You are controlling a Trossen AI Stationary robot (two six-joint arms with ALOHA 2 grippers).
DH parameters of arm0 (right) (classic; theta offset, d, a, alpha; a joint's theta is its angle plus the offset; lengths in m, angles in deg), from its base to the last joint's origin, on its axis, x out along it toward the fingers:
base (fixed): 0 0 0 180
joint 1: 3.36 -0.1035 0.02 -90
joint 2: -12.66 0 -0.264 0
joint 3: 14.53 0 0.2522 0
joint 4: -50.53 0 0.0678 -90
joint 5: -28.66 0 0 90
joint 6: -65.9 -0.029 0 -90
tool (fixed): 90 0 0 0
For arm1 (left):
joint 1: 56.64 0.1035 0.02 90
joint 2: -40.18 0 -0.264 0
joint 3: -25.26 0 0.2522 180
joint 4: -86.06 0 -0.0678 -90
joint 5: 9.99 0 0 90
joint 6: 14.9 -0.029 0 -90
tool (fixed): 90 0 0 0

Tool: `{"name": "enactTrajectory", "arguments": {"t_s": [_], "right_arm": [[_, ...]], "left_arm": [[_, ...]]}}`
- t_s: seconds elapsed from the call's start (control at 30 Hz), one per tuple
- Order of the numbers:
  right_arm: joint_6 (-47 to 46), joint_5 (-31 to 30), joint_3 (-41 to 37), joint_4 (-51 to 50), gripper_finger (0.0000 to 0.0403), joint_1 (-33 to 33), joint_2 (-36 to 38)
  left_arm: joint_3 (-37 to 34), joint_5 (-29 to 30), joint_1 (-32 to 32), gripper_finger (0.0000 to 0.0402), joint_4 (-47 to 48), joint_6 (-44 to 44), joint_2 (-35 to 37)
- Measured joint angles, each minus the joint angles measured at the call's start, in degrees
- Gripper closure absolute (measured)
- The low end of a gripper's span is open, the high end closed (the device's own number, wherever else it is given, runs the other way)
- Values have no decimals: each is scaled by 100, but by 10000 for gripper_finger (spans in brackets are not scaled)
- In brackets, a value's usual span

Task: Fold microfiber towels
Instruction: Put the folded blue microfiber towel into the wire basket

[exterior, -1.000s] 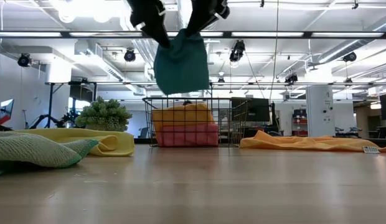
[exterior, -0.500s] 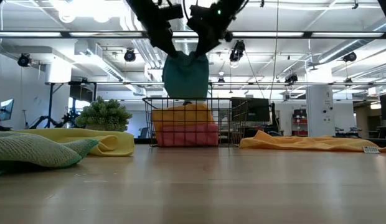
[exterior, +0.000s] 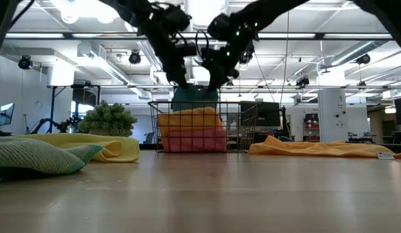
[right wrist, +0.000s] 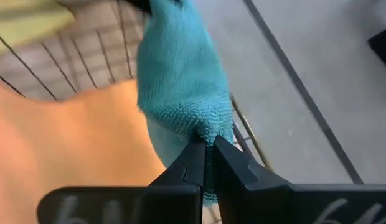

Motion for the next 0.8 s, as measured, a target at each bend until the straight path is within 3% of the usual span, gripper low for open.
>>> {"name": "enactTrajectory", "arguments": {"t_s": [0.37, 0.6, 0.7, 0.8], "right_arm": [[389, 899, 0, -284, 392, 184, -346], [100, 1827, 0, -861, 392, 128, -324], [-89, 2626, -2, -944, 392, 54, -381], [-100, 2762, -13, -961, 392, -102, -451]], "left_arm": [[-28, -164, 37, 399, 818, 12, -312], [-20, -1540, -56, 399, 1567, 463, -211], [-28, -1777, -86, 399, 1858, 544, -211], [-28, -1815, -100, 399, 2089, 573, -211]]}}
